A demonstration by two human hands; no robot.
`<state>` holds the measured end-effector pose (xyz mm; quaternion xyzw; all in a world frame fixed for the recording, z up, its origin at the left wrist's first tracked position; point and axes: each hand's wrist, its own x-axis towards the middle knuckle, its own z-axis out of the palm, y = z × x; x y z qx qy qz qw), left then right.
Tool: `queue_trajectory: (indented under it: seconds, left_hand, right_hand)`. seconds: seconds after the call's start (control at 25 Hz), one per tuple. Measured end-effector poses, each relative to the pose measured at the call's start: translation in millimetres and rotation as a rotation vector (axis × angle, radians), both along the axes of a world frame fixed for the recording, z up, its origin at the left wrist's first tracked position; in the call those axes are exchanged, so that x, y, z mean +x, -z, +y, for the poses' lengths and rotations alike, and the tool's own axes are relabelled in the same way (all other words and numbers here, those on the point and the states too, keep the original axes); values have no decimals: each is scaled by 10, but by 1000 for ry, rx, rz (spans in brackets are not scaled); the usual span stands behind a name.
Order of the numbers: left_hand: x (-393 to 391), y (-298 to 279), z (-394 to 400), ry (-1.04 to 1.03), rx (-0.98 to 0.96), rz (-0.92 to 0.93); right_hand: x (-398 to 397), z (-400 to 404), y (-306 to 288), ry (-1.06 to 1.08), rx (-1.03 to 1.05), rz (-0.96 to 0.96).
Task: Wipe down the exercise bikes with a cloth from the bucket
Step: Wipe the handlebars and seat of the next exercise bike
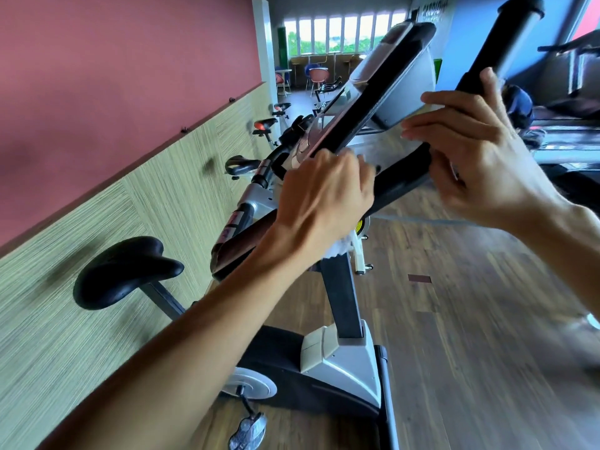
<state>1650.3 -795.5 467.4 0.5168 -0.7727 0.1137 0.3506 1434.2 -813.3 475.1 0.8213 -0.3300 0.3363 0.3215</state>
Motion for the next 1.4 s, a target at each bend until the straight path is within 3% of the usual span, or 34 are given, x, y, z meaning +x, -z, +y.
queue_trajectory:
  seconds: [0.12, 0.2, 0.4, 0.68, 0.84, 1.04, 1.24, 1.4]
  left_hand:
    - [204, -281, -167, 22, -79, 39]
    - [513, -266, -278, 183, -88, 35]
    - [967, 363, -385, 656, 235, 276]
    - [1411, 620, -280, 990, 204, 198]
    - [1701, 820, -314, 1052, 164, 161]
    - [1368, 616, -388, 1000, 132, 155]
    - [1941, 1022, -199, 1051, 157, 213]
    - [1698, 745, -262, 976, 221, 156]
  right_hand:
    - [207, 43, 31, 3, 45, -62]
    - [423, 78, 78, 8, 90, -76]
    - [968, 130, 347, 319, 84, -147]
    - [1310, 127, 490, 606, 130, -393]
    - [1405, 229, 651, 670, 168, -359]
    - [1448, 214, 639, 711, 247, -394]
    - [1444, 231, 661, 719, 246, -404]
    - [1489, 208, 618, 742, 275, -425]
